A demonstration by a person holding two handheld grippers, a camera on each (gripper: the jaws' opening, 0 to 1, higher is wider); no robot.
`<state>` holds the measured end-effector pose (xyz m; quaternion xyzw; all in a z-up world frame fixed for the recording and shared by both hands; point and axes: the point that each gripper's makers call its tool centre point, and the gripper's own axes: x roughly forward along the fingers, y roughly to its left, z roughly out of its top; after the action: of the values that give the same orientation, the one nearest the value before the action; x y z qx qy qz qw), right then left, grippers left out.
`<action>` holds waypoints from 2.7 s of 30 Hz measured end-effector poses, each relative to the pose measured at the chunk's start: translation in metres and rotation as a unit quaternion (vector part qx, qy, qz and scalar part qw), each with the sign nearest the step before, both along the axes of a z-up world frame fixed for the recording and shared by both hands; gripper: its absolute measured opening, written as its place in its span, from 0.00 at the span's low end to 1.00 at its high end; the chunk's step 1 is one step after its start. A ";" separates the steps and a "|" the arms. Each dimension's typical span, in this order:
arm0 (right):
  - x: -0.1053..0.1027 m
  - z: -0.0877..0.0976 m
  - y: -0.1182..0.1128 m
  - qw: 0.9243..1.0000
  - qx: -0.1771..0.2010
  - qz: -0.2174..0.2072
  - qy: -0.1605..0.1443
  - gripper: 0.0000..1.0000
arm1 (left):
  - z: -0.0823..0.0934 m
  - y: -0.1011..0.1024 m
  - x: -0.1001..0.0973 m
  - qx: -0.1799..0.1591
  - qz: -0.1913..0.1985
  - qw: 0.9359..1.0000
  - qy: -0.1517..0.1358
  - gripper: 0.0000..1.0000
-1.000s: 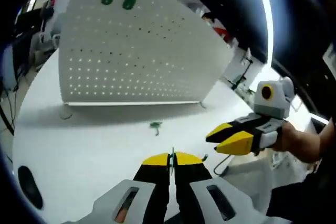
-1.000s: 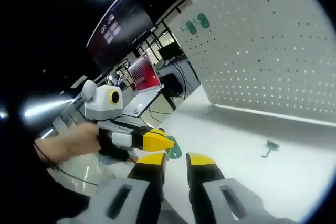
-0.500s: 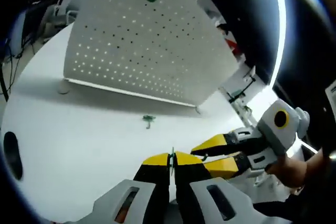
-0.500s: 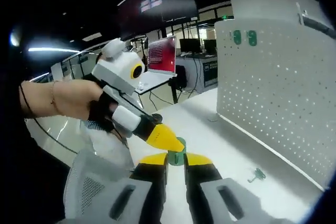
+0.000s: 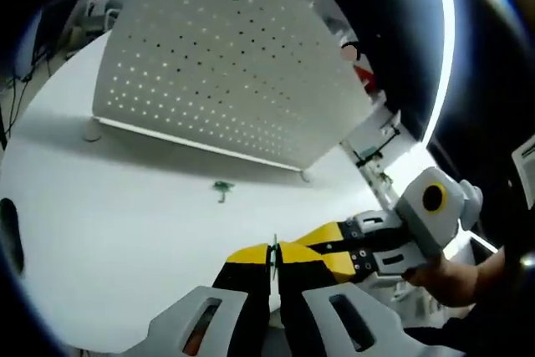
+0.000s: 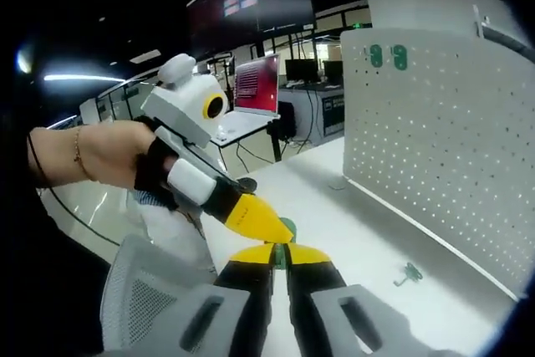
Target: Insert the hook assembly into the mounting plate slot until the hook locks in place.
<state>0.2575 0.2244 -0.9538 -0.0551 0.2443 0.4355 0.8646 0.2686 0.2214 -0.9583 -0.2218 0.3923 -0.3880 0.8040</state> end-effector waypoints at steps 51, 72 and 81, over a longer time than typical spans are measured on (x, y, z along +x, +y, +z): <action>0.064 0.070 0.003 0.977 0.098 -0.154 -0.108 0.00 | 0.041 0.042 0.007 0.027 0.038 0.976 -0.213 1.00; 0.147 0.143 -0.018 0.912 0.108 -0.295 -0.263 0.00 | 0.032 0.058 0.009 0.072 0.053 0.969 -0.232 1.00; 0.183 0.156 -0.031 0.889 0.100 -0.342 -0.287 0.00 | 0.024 0.062 0.009 0.069 0.054 0.972 -0.218 1.00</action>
<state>0.4410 0.1939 -0.7980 -0.0038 -0.0560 0.1002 0.9934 0.2775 0.2835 -0.9344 -0.0972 0.2208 -0.3551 0.9032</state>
